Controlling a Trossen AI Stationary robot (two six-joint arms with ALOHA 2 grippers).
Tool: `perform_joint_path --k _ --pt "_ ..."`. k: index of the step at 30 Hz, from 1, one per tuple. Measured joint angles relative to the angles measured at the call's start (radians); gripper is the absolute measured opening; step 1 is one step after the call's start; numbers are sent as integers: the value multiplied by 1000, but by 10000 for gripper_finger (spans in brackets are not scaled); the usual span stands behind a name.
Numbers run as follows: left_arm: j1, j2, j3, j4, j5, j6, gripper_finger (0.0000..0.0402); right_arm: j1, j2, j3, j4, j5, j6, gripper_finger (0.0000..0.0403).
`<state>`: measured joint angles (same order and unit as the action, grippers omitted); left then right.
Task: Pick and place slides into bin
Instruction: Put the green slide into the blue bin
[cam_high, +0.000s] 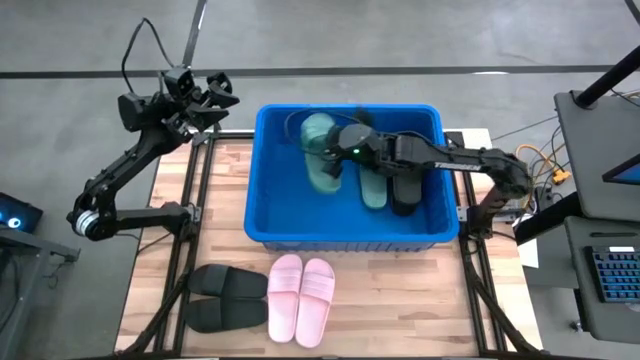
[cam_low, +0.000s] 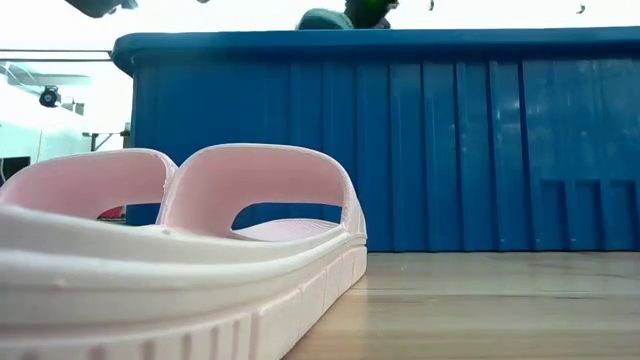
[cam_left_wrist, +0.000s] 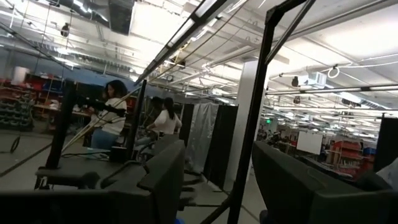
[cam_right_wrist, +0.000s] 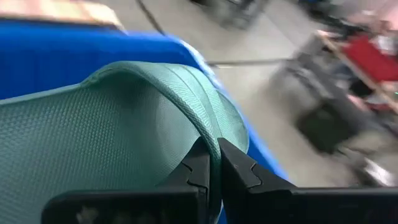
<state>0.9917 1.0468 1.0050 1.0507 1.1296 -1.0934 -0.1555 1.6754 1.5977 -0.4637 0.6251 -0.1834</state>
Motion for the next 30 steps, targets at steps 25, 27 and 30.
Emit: perform_joint_path --k 25,27,30 --pt "11 67 0 -16 -11 3 173 -172 -287 -631 197 12 -158 8" --pt "11 74 0 -16 -12 2 173 -196 -292 -648 196 4 -154 8" --pt "11 85 0 -16 -12 1 173 -222 -293 -673 196 -26 -167 8"
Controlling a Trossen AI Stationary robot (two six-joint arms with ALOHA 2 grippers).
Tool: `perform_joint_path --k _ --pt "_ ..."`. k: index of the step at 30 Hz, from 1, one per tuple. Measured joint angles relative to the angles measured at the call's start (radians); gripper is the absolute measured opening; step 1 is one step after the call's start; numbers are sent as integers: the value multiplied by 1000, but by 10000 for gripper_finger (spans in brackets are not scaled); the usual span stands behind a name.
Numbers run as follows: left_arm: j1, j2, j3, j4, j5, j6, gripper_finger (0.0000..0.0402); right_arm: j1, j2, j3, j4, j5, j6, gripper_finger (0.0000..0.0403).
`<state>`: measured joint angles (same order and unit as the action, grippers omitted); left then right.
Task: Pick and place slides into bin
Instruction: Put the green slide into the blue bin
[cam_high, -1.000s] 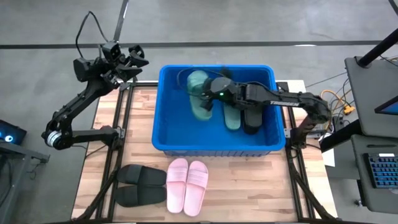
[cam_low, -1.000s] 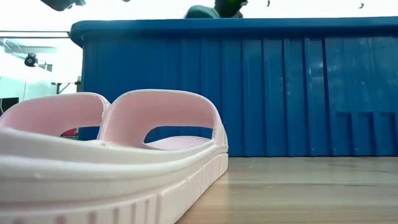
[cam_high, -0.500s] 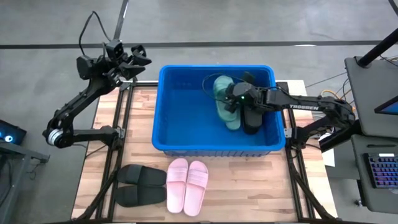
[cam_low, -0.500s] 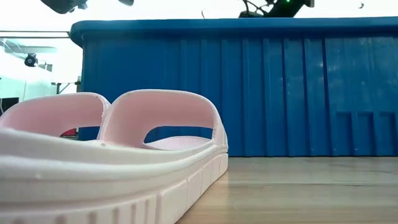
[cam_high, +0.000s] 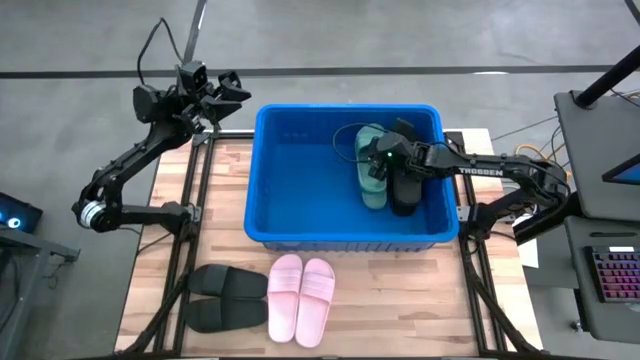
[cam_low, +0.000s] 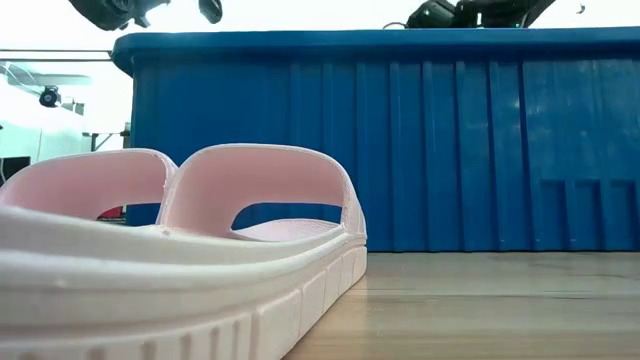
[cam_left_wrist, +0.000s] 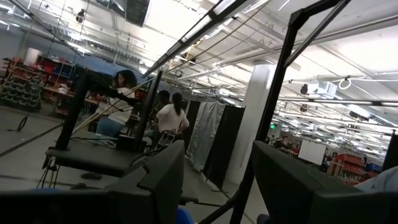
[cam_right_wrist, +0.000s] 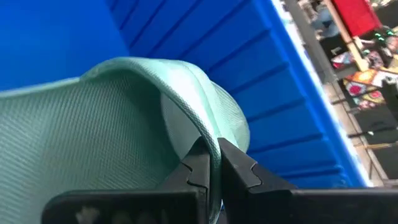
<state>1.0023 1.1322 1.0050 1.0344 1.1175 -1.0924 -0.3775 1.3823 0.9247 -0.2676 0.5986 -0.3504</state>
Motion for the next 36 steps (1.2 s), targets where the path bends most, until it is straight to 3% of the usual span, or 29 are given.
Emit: perform_joint_path --k 10,18,30,36 --pt "0 36 0 -3 0 0 173 -46 0 -68 11 -93 -42 8" --pt "0 51 0 1 -14 1 173 -58 2 -123 80 -108 -60 8" --pt "0 56 0 0 -23 1 173 -98 27 -129 99 -184 -96 9" --pt "0 51 0 0 -23 0 173 -98 26 -129 91 -187 -76 32"
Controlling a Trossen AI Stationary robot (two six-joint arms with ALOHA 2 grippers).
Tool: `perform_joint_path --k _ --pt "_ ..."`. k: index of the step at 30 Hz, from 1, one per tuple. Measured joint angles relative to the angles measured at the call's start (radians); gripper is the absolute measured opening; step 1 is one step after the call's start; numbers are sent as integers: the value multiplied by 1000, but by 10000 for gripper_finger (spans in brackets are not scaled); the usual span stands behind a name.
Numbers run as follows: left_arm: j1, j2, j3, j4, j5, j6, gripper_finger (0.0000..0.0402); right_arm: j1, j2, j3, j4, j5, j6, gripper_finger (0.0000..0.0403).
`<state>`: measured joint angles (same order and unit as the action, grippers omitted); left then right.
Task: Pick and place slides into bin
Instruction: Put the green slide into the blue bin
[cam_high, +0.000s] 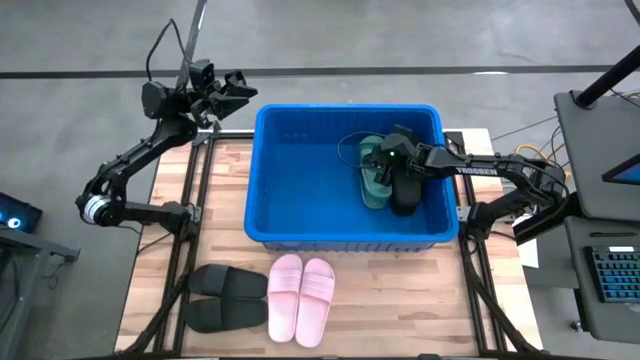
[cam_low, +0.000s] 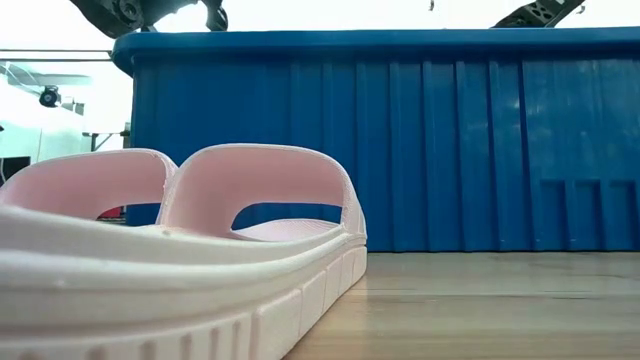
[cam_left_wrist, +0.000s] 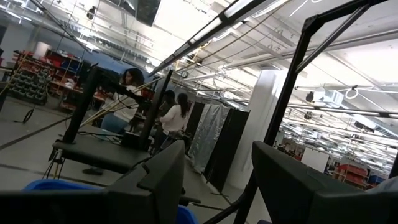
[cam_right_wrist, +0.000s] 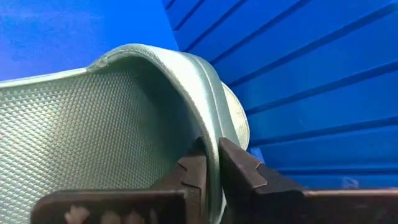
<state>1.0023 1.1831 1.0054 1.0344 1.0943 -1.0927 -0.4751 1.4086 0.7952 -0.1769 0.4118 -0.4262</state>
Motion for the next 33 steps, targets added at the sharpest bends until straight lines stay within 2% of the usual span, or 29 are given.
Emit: perform_joint_path --k 15,20,33 --pt "0 -2 0 0 1 -2 173 1 2 132 -224 -9 47 94" --pt "0 -2 0 0 18 -3 173 -2 2 165 -265 -53 39 112" --pt "0 -3 1 -1 31 -3 173 -3 2 185 -314 -53 122 132"
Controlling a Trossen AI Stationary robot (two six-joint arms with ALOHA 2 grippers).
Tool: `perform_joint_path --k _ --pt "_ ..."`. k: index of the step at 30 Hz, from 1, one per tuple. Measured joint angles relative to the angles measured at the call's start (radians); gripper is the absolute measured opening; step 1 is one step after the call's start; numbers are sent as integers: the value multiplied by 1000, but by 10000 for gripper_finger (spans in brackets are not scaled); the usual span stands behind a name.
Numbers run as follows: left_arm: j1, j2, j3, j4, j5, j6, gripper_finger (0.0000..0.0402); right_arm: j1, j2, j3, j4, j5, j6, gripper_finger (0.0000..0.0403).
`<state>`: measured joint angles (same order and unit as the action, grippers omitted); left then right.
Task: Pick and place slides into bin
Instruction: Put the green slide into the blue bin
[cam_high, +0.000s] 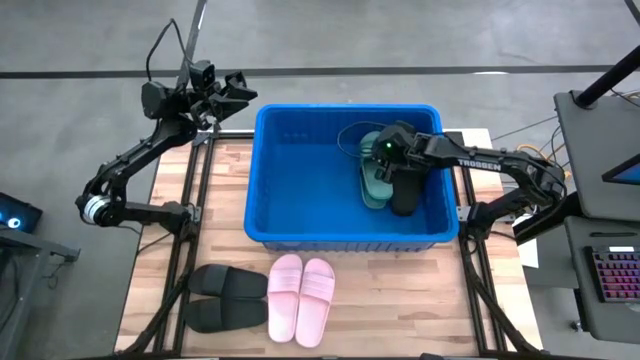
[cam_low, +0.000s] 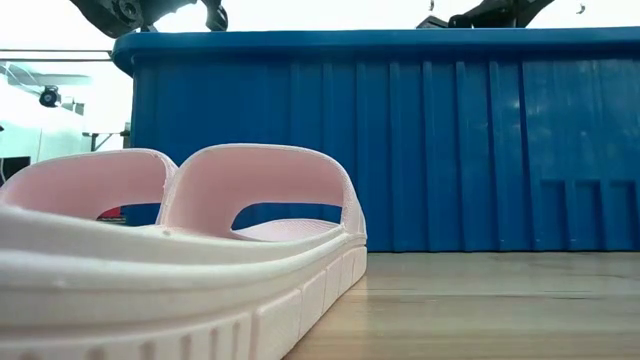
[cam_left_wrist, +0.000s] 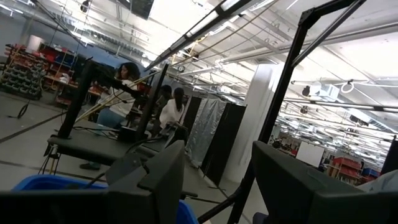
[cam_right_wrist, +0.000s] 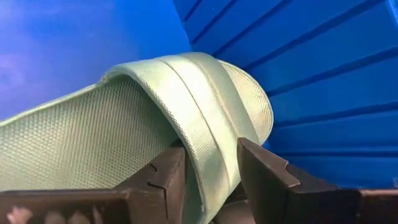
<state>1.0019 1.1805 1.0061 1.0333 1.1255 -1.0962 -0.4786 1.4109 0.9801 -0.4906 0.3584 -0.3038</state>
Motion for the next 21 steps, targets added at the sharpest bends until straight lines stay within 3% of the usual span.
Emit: perform_joint_path --k 21 --pt "0 0 0 1 11 -38 173 -13 -1 203 -262 -76 141 164"
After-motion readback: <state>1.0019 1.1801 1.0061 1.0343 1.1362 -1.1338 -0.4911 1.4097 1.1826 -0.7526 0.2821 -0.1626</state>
